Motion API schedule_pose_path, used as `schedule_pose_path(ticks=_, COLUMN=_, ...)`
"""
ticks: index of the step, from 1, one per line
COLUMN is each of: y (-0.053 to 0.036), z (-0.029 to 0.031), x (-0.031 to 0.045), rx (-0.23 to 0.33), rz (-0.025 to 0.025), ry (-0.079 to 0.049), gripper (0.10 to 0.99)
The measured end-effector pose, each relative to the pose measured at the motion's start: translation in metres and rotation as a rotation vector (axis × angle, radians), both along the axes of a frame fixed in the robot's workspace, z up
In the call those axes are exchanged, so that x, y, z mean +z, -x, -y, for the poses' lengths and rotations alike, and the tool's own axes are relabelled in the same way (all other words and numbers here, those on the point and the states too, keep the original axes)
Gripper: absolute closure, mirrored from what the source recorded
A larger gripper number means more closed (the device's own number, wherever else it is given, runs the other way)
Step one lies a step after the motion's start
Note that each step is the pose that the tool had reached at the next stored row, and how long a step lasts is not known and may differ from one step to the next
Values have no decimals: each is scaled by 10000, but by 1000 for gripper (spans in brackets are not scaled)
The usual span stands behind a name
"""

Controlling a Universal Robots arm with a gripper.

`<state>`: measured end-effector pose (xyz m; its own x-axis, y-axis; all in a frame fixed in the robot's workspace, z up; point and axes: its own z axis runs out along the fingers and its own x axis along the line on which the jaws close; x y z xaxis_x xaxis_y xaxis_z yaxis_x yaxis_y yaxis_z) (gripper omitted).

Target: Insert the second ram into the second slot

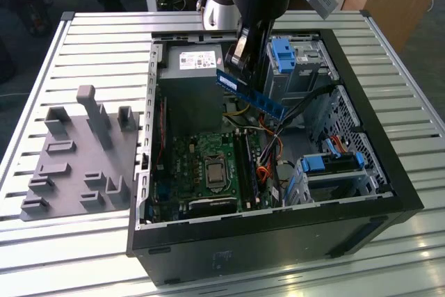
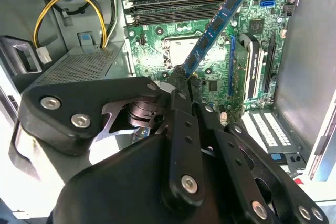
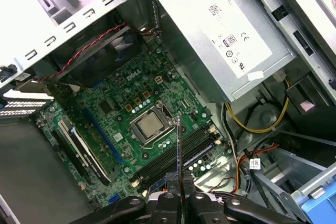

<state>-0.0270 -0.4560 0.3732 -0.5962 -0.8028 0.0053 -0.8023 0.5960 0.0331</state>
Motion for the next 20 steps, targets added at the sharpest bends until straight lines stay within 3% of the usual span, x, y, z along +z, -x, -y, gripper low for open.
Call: schedule_pose_path(ticks=20, y=0, z=0, x=-3, rx=-1395, rz=-1, ry=15, gripper=949)
